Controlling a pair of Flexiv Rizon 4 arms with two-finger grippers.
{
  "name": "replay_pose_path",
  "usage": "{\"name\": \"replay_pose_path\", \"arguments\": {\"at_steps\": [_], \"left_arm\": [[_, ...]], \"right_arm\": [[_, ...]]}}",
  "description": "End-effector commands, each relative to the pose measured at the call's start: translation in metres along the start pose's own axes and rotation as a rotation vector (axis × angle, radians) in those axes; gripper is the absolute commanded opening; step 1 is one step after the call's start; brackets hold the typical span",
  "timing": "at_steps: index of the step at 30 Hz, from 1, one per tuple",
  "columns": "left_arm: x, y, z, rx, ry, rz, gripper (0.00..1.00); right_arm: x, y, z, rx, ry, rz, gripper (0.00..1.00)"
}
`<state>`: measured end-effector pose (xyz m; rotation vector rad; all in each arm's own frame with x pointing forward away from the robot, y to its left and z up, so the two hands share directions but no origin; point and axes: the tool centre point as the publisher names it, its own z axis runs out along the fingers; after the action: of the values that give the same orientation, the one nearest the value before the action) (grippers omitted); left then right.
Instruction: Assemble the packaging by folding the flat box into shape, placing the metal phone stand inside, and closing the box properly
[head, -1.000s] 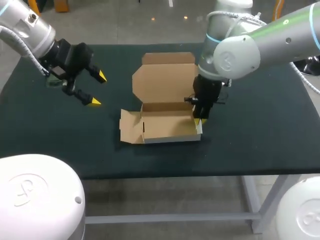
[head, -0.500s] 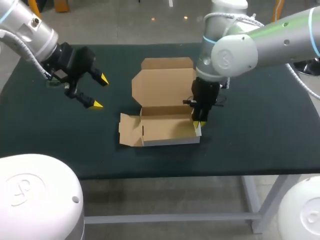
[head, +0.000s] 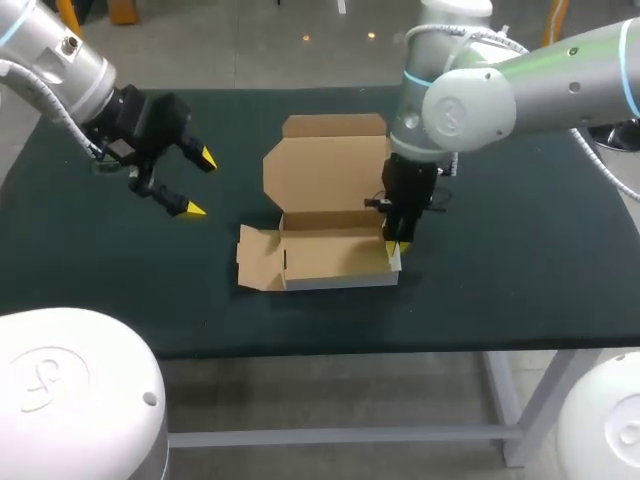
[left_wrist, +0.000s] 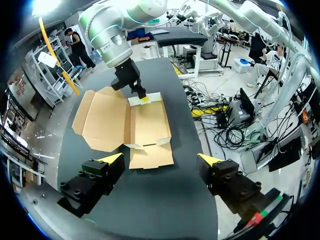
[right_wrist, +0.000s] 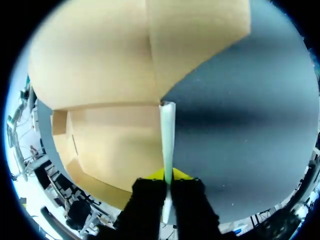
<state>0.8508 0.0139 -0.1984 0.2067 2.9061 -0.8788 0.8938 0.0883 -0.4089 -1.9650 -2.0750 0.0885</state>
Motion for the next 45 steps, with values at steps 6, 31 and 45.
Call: {"name": "replay_pose_path", "arguments": {"at_steps": [6,31,45], "left_arm": [[0.000,0.000,-0.001,-0.004,0.002,0.000,1.00],[0.000,0.000,-0.001,-0.004,0.002,0.000,1.00],[0.000,0.000,-0.001,-0.004,0.002,0.000,1.00]], "right_arm": [[0.002,0.003,0.006,0.021,-0.050,0.028,0.00],[-0.005,0.004,0.016,-0.058,-0.097,0.063,0.16],[-0.003,0.006,0.016,-0.193,-0.108,0.077,0.15]]}}
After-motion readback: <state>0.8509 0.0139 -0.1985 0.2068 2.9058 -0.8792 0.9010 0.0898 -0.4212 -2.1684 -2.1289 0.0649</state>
